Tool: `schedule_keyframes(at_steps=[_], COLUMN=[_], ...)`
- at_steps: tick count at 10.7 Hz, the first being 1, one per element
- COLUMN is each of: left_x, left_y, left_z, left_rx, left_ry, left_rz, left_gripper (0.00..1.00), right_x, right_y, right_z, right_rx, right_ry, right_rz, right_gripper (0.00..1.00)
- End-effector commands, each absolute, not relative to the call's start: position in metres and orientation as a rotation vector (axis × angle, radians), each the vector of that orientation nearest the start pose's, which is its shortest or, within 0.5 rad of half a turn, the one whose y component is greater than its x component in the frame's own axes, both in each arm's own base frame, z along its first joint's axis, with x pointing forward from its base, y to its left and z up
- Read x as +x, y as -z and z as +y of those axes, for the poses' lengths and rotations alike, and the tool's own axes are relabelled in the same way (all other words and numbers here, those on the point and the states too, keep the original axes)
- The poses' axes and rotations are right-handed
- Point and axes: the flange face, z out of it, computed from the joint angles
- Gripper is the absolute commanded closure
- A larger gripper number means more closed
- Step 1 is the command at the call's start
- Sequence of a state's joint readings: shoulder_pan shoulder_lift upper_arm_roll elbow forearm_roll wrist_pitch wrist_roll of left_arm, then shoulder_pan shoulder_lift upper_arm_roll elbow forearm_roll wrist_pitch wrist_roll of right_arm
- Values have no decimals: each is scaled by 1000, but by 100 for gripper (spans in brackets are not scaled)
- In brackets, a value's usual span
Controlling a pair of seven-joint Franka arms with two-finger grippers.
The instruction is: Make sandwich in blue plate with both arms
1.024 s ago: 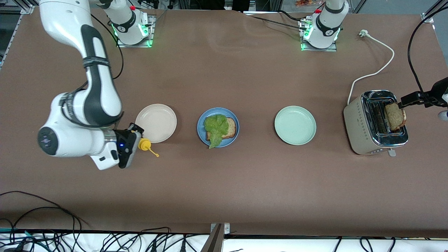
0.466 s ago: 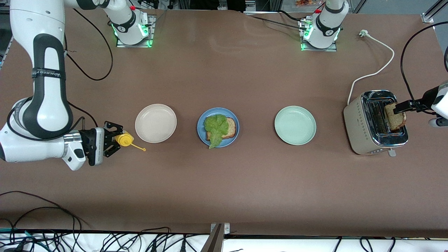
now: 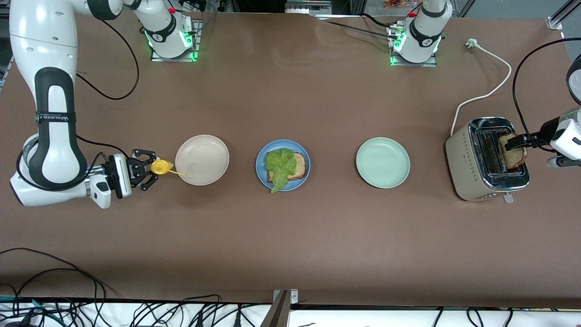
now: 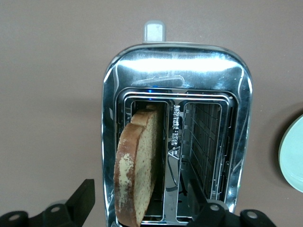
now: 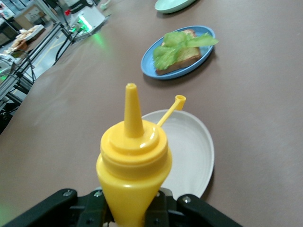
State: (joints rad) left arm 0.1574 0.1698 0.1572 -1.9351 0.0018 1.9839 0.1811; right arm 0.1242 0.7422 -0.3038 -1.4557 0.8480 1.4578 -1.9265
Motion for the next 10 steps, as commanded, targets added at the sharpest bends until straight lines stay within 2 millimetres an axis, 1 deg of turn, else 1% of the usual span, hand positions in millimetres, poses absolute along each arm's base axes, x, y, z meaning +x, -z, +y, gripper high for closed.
schedule_keyframes(at_steps=[1, 2, 3, 4, 5, 6, 8, 9, 10], left_x=[555, 555, 555, 556, 557, 558, 562, 564, 565], left_y=[-383, -380, -379, -380, -383, -386, -396, -405, -419], left_z=[182, 182, 182, 182, 182, 182, 180, 178, 176], left_rx=[-3111, -3111, -3111, -3110, -3109, -3108, -3105, -3104, -3102], left_ry=[-190, -195, -197, -192, -183, -174, -137, -111, -71], left_rz=[-177, -177, -177, -177, -177, -177, -168, -162, -153], left_gripper=[19, 22, 28, 34, 47, 62, 98, 100, 100], right_x=[627, 622, 619, 615, 611, 609, 610, 610, 609], right_y=[-216, -203, -197, -185, -171, -164, -164, -165, -166], right_z=[-25, -37, -43, -45, -53, -56, -58, -58, -56], right_rx=[-1453, -1392, -1367, -1340, -1308, -1294, -1292, -1285, -1267], right_ry=[343, 377, 384, 392, 416, 428, 435, 441, 450], right_rz=[-1560, -1579, -1595, -1605, -1616, -1626, -1630, -1627, -1627], right_gripper=[86, 86, 85, 85, 85, 84, 84, 84, 84])
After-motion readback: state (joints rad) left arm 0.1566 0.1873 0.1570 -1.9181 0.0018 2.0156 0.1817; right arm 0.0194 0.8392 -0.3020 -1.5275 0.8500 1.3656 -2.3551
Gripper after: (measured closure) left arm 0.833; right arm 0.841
